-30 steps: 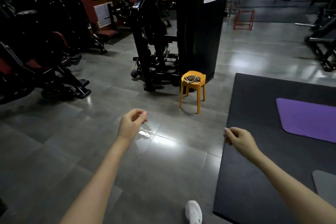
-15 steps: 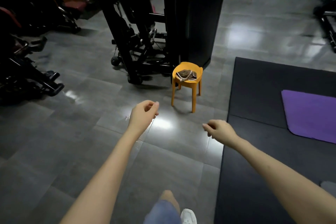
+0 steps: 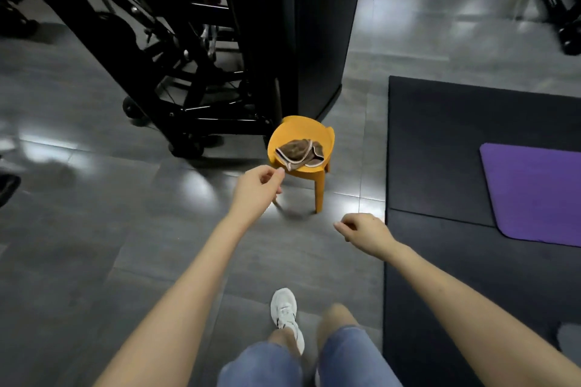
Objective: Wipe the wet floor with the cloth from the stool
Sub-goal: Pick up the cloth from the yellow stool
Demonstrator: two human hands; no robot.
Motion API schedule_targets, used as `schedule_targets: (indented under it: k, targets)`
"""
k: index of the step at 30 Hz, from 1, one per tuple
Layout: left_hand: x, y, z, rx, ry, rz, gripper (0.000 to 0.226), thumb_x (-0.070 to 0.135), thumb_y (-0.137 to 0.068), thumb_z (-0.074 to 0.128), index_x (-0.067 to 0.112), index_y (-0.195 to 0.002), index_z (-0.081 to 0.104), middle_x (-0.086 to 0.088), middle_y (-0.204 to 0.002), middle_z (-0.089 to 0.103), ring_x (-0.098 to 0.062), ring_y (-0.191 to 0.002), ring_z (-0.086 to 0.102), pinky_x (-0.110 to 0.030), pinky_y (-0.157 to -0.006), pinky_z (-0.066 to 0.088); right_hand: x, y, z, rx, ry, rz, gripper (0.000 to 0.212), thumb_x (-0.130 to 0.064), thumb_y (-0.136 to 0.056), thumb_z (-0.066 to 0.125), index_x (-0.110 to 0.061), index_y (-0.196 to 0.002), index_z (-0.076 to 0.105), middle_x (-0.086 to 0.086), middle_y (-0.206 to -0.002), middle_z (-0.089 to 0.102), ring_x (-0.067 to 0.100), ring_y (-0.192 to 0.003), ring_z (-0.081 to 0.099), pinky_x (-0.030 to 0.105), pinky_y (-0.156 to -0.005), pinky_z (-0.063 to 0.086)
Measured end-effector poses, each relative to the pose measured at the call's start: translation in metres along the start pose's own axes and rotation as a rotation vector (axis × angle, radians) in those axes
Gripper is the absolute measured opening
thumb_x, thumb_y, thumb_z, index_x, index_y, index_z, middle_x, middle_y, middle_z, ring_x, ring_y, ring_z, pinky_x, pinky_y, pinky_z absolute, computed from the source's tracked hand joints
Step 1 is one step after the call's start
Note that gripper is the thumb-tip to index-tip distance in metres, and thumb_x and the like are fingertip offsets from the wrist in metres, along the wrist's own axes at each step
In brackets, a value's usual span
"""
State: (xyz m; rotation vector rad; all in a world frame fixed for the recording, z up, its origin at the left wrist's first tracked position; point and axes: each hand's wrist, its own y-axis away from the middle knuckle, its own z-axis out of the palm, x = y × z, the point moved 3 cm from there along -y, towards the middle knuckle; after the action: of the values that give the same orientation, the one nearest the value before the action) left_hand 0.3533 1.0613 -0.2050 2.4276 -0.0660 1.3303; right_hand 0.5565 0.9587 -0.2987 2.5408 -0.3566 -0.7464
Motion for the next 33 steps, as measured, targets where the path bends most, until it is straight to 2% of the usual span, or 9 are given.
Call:
schedule_targets:
  k: [3,5,8,11,18,26,29,31,33]
  targets:
    - [0.0,-0.068,0.015,-0.016,-0.039,-0.05,0.032,0.039,-0.088,0.049,0.012,-0.08,0.065,-0.004,-0.07,0.067,-0.025,-0.072,0.063,-0.043,-0.072,0.053,0.004,-0.062,-0.021,-0.006,-0.037,0.022,0.025,-0.043,-0.095,0.048,-0.024,-0.08,0.057,-0.001,-0.084,0.066,0.021,-0.084,0.06,0.033,-0.07,0.045]
    - [-0.009,-0.114,0.031,-0.026,-0.104,-0.093,0.031,0.037,-0.088,0.049,0.011,-0.084,0.066,-0.01,-0.08,0.07,-0.029,-0.08,0.064,-0.043,-0.074,0.053,0.008,-0.106,-0.034,-0.011,-0.041,0.014,0.02,-0.043,-0.094,0.051,-0.025,-0.092,0.059,-0.006,-0.086,0.062,0.02,-0.088,0.06,0.033,-0.072,0.046]
    - [-0.033,-0.185,0.056,-0.087,-0.306,-0.104,0.021,0.031,-0.086,0.051,0.017,-0.092,0.066,-0.008,-0.097,0.068,-0.026,-0.099,0.06,-0.033,-0.079,0.048,0.017,-0.181,-0.053,-0.051,-0.011,-0.026,0.035,-0.044,-0.093,0.054,-0.024,-0.121,0.051,-0.003,-0.102,0.064,0.019,-0.093,0.061,0.035,-0.076,0.047]
    - [-0.06,-0.247,0.077,-0.093,-0.375,-0.212,0.02,0.025,-0.084,0.054,0.019,-0.102,0.062,-0.013,-0.114,0.057,-0.031,-0.11,0.052,-0.031,-0.087,0.042,0.028,-0.259,-0.069,-0.088,0.02,-0.064,0.05,-0.044,-0.091,0.057,-0.025,-0.134,0.041,0.001,-0.121,0.058,0.022,-0.103,0.06,0.034,-0.079,0.044]
    - [-0.13,-0.355,0.129,-0.093,-0.394,-0.396,0.037,0.029,-0.084,0.058,0.017,-0.119,0.054,-0.016,-0.121,0.052,-0.036,-0.11,0.049,-0.038,-0.093,0.043,0.052,-0.415,-0.051,-0.163,0.096,-0.101,0.061,-0.049,-0.089,0.058,-0.023,-0.14,0.036,0.009,-0.133,0.045,0.032,-0.11,0.055,0.035,-0.078,0.043]
    - [-0.2,-0.417,0.167,-0.116,-0.522,-0.294,0.06,0.036,-0.084,0.057,0.024,-0.139,0.035,-0.006,-0.145,0.038,-0.029,-0.129,0.036,-0.034,-0.109,0.03,0.054,-0.493,0.016,-0.241,0.201,-0.115,0.076,-0.054,-0.083,0.063,-0.031,-0.146,0.025,0.009,-0.14,0.036,0.034,-0.123,0.043,0.042,-0.084,0.048]
    - [-0.218,-0.428,0.179,-0.14,-0.604,-0.277,0.066,0.039,-0.084,0.057,0.025,-0.141,0.028,-0.005,-0.139,0.045,-0.029,-0.124,0.039,-0.037,-0.104,0.037,0.055,-0.5,0.039,-0.211,0.217,-0.102,0.071,-0.052,-0.083,0.064,-0.039,-0.143,0.028,0.008,-0.129,0.043,0.031,-0.116,0.045,0.037,-0.078,0.045]
    - [-0.225,-0.43,0.184,-0.117,-0.642,-0.306,0.055,0.037,-0.085,0.056,0.022,-0.135,0.039,-0.007,-0.127,0.056,-0.029,-0.117,0.047,-0.037,-0.095,0.041,0.058,-0.504,0.049,-0.178,0.222,-0.07,0.067,-0.048,-0.085,0.063,-0.033,-0.142,0.033,0.008,-0.122,0.046,0.03,-0.112,0.047,0.033,-0.072,0.041]
    - [-0.226,-0.426,0.183,-0.098,-0.632,-0.343,0.035,0.037,-0.085,0.056,0.018,-0.114,0.057,-0.009,-0.113,0.064,-0.03,-0.109,0.054,-0.037,-0.086,0.042,0.059,-0.505,0.053,-0.15,0.179,-0.054,0.056,-0.039,-0.087,0.064,-0.023,-0.136,0.042,0.01,-0.117,0.05,0.03,-0.106,0.052,0.03,-0.065,0.034]
